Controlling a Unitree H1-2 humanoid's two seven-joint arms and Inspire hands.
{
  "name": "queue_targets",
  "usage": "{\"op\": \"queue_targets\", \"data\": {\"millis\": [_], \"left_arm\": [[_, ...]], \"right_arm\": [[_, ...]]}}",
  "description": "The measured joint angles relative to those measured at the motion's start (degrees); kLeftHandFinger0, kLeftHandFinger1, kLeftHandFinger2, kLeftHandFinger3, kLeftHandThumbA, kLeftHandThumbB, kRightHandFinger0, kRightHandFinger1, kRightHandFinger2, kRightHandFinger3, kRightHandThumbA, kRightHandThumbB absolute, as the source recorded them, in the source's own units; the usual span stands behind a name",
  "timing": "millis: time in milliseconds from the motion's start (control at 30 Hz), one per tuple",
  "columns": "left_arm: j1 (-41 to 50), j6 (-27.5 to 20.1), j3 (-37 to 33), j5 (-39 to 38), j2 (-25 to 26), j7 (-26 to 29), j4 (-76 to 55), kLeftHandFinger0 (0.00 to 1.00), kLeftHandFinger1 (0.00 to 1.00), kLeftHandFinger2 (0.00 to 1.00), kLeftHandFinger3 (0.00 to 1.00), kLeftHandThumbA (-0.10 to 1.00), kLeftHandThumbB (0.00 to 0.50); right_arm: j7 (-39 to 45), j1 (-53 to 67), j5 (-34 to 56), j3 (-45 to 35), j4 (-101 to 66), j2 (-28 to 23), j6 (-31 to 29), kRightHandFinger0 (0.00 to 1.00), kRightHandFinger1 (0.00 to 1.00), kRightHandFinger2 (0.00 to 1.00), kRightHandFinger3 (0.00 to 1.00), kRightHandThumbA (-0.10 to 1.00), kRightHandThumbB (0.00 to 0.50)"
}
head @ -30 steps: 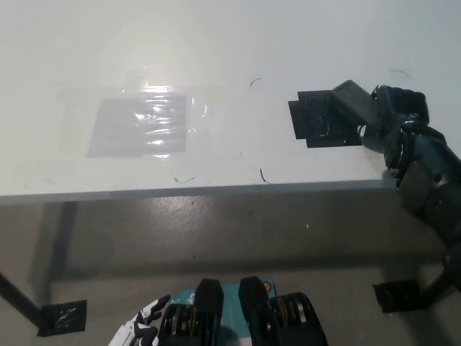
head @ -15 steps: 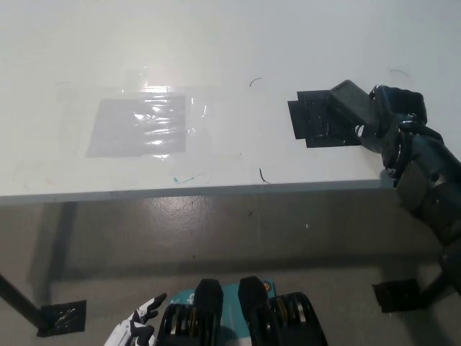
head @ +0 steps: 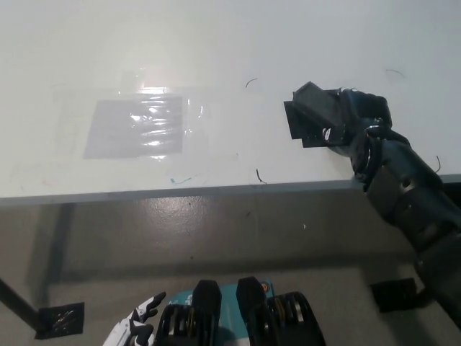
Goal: A whiteboard eraser is kept on the black marked spot on the table infront of the robot and the robot uses its right hand to swipe it back and forth on the table twice to clean it
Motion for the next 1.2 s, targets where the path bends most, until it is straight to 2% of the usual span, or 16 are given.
{"op": "queue_targets", "data": {"millis": [33,67,100,133,167,333,467,500,533,633,833,900,967,1033,1067,1200], "left_arm": [[0.0,0.0,0.0,0.0,0.0,0.0,0.0,1.0,1.0,1.0,1.0,1.0,0.5],[0.0,0.0,0.0,0.0,0.0,0.0,0.0,1.0,1.0,1.0,1.0,1.0,0.5],[0.0,0.0,0.1,0.0,0.0,0.0,0.0,1.0,1.0,1.0,1.0,1.0,0.5],[0.0,0.0,0.1,0.0,0.0,0.0,0.0,1.0,1.0,1.0,1.0,1.0,0.5],[0.0,0.0,0.1,0.0,0.0,0.0,0.0,1.0,1.0,1.0,1.0,1.0,0.5],[0.0,0.0,0.1,0.0,0.1,0.0,0.0,1.0,1.0,1.0,1.0,1.0,0.5],[0.0,0.0,0.1,0.0,0.1,0.0,0.0,1.0,1.0,1.0,1.0,1.0,0.5],[0.0,0.0,0.1,0.0,0.1,0.0,0.0,1.0,1.0,1.0,1.0,1.0,0.5],[0.0,0.0,0.1,0.0,0.0,0.0,0.0,1.0,1.0,1.0,1.0,1.0,0.5],[-0.1,0.1,0.1,0.0,0.0,0.0,0.0,1.0,1.0,1.0,1.0,1.0,0.5],[-0.3,0.1,0.1,0.0,0.0,0.0,0.2,1.0,1.0,1.0,1.0,1.0,0.5],[-0.4,0.2,0.0,0.0,0.0,0.0,0.3,1.0,1.0,1.0,1.0,1.0,0.5],[-0.4,0.2,0.0,0.0,0.0,0.0,0.3,1.0,1.0,1.0,1.0,1.0,0.5],[-0.4,0.3,0.1,0.0,0.0,0.0,0.4,1.0,1.0,1.0,1.0,1.0,0.5],[-0.4,0.3,0.1,0.0,0.0,0.0,0.5,1.0,1.0,1.0,1.0,1.0,0.5],[-0.4,0.5,0.1,0.0,-0.1,0.0,0.6,1.0,1.0,1.0,1.0,1.0,0.5]], "right_arm": [[0.0,0.0,-0.1,0.1,0.0,0.0,0.0,0.89,1.0,1.0,1.0,0.39,0.258],[0.0,-0.1,-0.4,0.6,0.2,0.1,0.3,0.98,1.0,1.0,1.0,0.54,0.288],[0.2,-0.2,-0.7,1.1,0.4,0.3,0.6,1.0,1.0,1.0,1.0,0.7,0.431],[0.5,-0.4,-0.9,1.2,0.6,0.4,1.2,1.0,1.0,1.0,1.0,0.73,0.485],[1.0,-0.8,-0.9,1.2,0.9,0.6,2.1,1.0,1.0,1.0,1.0,0.82,0.499],[2.7,-1.3,-0.3,-1.2,0.6,0.5,4.4,1.0,1.0,1.0,1.0,0.93,0.5],[4.8,-1.1,2.4,-6.5,-2.2,-1.0,4.1,1.0,1.0,1.0,1.0,0.88,0.5],[6.0,-0.5,3.6,-8.6,-4.7,-1.4,4.0,1.0,1.0,1.0,1.0,0.98,0.5],[7.0,-0.1,4.7,-10.5,-7.1,-1.7,4.0,1.0,1.0,1.0,1.0,0.86,0.499],[9.2,0.9,7.2,-14.4,-14.2,-2.7,3.9,1.0,1.0,1.0,1.0,0.78,0.5],[12.6,2.5,11.4,-20.6,-27.2,-3.8,4.6,1.0,1.0,1.0,1.0,0.81,0.5],[13.5,3.5,12.3,-21.9,-31.6,-4.2,5.1,1.0,1.0,1.0,1.0,0.83,0.5],[14.1,4.5,13.1,-23.1,-35.5,-4.7,5.7,1.0,1.0,1.0,1.0,0.92,0.5],[14.5,6.0,13.7,-24.0,-39.2,-5.4,6.2,1.0,1.0,1.0,1.0,0.9,0.5],[14.5,6.5,13.9,-24.2,-40.5,-5.6,6.4,1.0,1.0,1.0,1.0,0.94,0.5],[14.9,10.7,14.5,-26.2,-47.8,-6.3,7.2,1.0,1.0,1.0,1.0,1.0,0.407]]}}
